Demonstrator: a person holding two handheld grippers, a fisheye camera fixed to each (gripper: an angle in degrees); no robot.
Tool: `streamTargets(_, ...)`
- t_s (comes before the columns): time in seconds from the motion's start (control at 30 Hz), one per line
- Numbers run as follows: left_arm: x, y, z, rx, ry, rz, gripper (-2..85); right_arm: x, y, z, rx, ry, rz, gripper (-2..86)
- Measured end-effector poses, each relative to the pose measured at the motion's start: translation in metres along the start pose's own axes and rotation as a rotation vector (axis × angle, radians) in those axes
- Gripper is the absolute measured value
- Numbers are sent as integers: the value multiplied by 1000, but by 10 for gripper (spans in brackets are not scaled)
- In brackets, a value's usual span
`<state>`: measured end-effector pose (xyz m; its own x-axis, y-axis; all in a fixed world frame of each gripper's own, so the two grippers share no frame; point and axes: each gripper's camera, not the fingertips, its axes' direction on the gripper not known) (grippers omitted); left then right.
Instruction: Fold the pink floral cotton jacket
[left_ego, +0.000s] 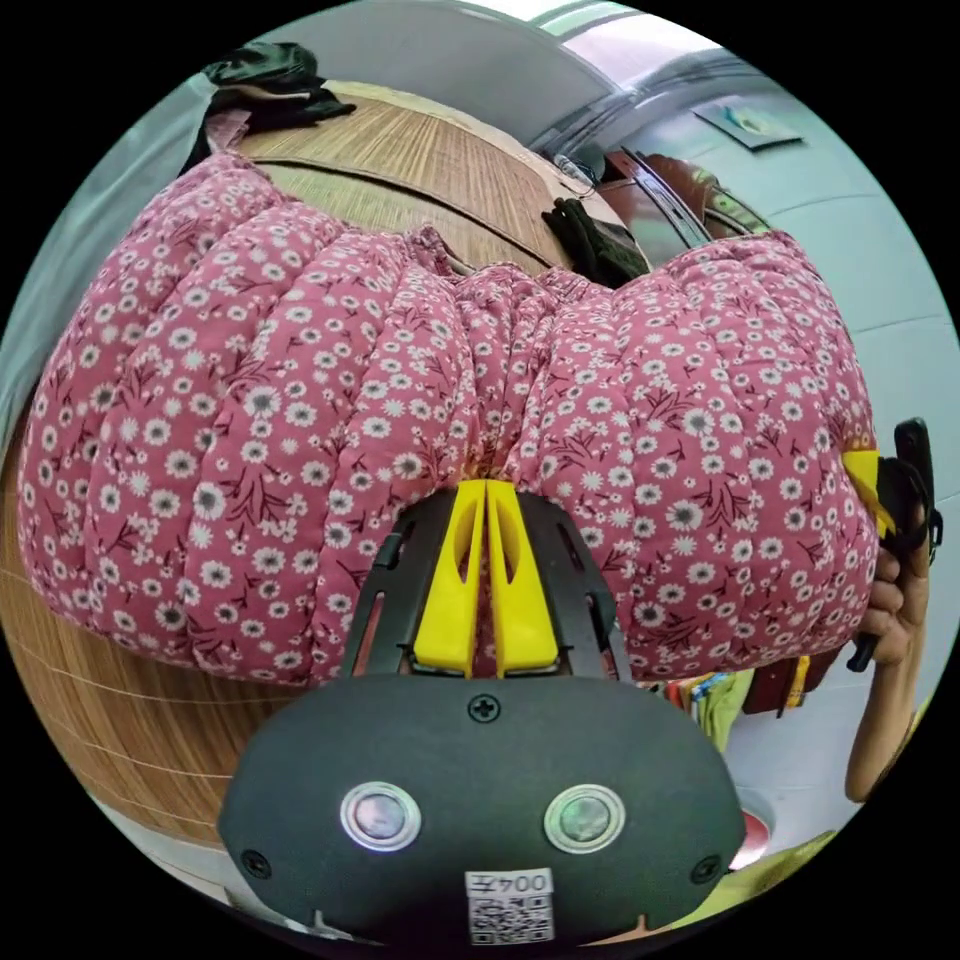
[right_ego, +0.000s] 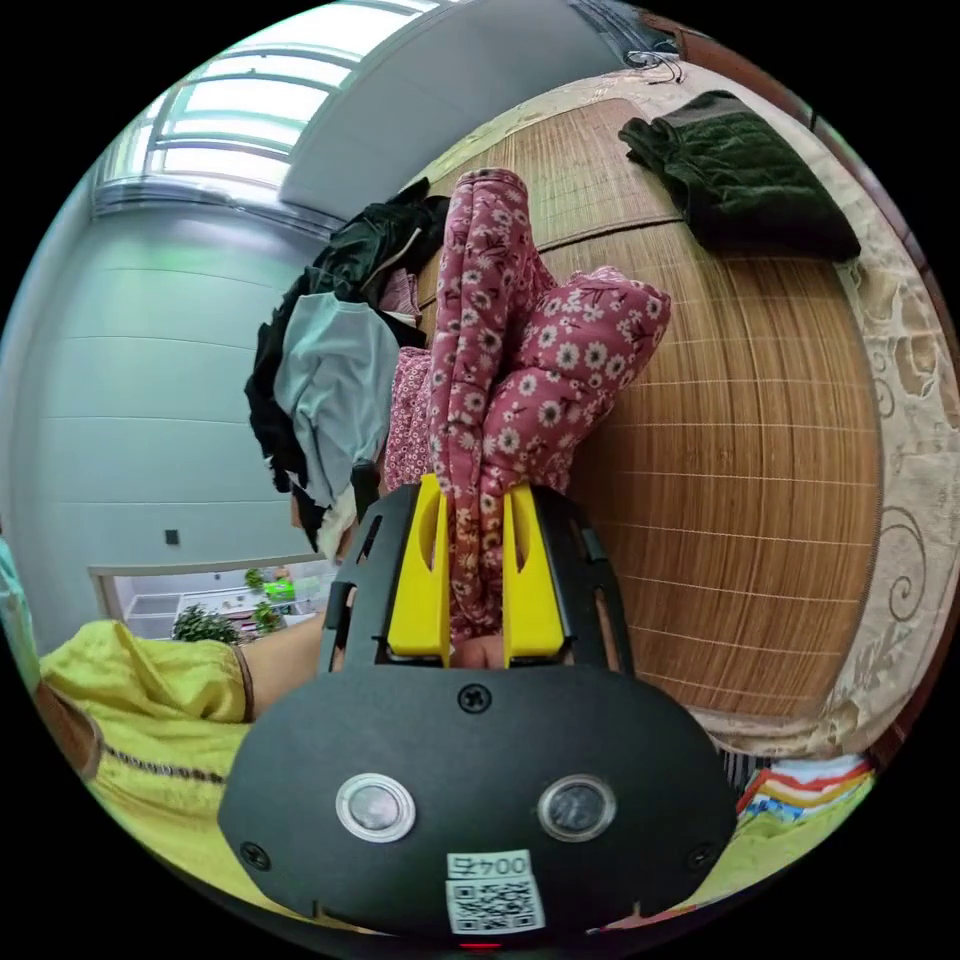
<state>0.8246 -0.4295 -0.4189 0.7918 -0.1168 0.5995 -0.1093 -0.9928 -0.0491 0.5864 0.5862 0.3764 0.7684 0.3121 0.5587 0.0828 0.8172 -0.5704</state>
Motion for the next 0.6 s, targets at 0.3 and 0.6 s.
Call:
streamTargets(0.3, -52, 34, -90, 69, -81, 48, 1, -142, -66, 88, -73, 188, 29, 93)
streamTargets(0.6, -139, 62, -102, 14, 146, -175, 1, -251, -152, 243, -217, 235, -48, 83)
